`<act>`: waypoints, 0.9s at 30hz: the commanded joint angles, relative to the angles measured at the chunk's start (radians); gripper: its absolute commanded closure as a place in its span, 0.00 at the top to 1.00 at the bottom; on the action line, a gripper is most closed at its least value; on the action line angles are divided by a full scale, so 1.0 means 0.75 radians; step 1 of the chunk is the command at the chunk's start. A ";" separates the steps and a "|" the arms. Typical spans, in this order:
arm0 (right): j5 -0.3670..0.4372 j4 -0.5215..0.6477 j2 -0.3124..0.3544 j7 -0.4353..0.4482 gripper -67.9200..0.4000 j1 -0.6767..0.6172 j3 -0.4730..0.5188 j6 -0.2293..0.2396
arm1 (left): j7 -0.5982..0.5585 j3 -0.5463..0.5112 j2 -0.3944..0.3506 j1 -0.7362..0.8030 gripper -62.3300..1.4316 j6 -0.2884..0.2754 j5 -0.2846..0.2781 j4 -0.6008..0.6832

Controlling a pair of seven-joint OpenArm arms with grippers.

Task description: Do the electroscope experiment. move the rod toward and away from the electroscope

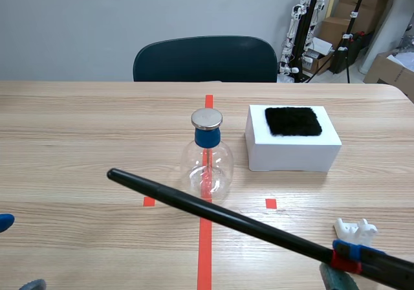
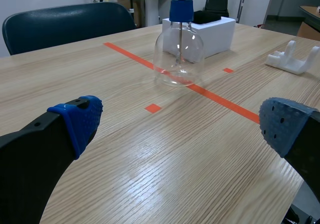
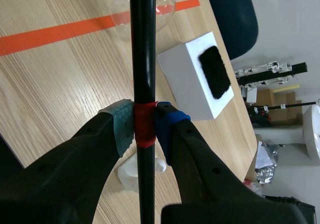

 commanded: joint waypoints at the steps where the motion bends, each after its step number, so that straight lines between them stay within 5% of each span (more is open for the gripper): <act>1: 0.030 -0.035 0.041 0.025 0.04 0.040 0.010 -0.013 | -0.023 -0.001 -0.009 -0.001 1.00 -0.003 -0.013 0.012; 11: 0.070 -0.249 0.071 0.172 0.04 0.202 0.009 0.023 | -0.023 -0.001 -0.009 -0.001 1.00 -0.003 -0.013 0.012; 27: 0.064 -0.258 0.070 0.175 0.04 0.213 0.009 0.002 | -0.023 -0.001 -0.009 -0.001 1.00 -0.003 -0.014 0.012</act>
